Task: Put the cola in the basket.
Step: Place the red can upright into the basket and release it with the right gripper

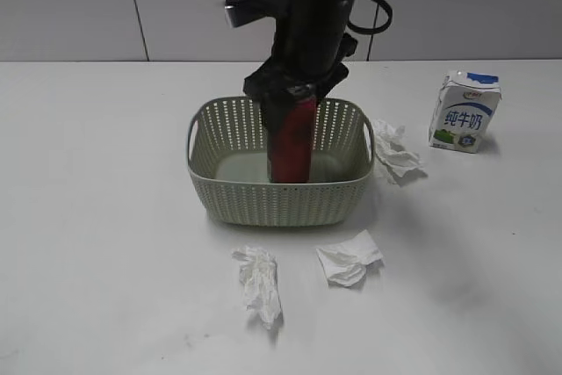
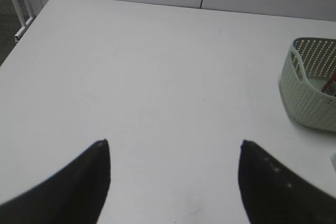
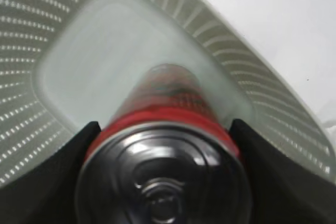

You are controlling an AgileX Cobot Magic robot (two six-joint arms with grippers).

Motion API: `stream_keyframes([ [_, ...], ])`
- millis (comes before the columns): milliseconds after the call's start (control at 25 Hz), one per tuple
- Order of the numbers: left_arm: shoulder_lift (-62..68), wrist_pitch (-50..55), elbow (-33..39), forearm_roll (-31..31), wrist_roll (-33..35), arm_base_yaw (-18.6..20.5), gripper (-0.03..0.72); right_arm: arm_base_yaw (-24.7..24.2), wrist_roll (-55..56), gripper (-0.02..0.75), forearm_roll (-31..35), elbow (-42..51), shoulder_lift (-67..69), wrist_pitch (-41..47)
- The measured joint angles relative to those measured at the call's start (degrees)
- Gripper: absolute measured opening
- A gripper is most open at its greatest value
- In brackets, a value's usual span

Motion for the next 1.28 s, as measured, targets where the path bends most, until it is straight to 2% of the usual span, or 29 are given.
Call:
stream_keyframes([
  [400, 0.0, 0.0, 0.0, 0.0, 0.0, 0.0, 0.573, 0.0, -0.06, 0.529, 1.39, -0.59, 0.47, -0.06],
  [600, 0.0, 0.0, 0.0, 0.0, 0.0, 0.0, 0.573, 0.0, -0.06, 0.644, 2.23, -0.59, -0.59, 0.69],
  [880, 0.0, 0.0, 0.0, 0.0, 0.0, 0.0, 0.573, -1.51, 0.0, 0.659, 2.22, -0.59, -8.91, 1.04],
  [1000, 0.0, 0.0, 0.0, 0.0, 0.0, 0.0, 0.573, -5.23, 0.72, 0.659, 1.37, -0.38, -12.72, 1.46],
  [1280, 0.0, 0.0, 0.0, 0.0, 0.0, 0.0, 0.573, -19.33, 1.2, 0.655, 0.34, 4.73, -19.86, 1.64],
])
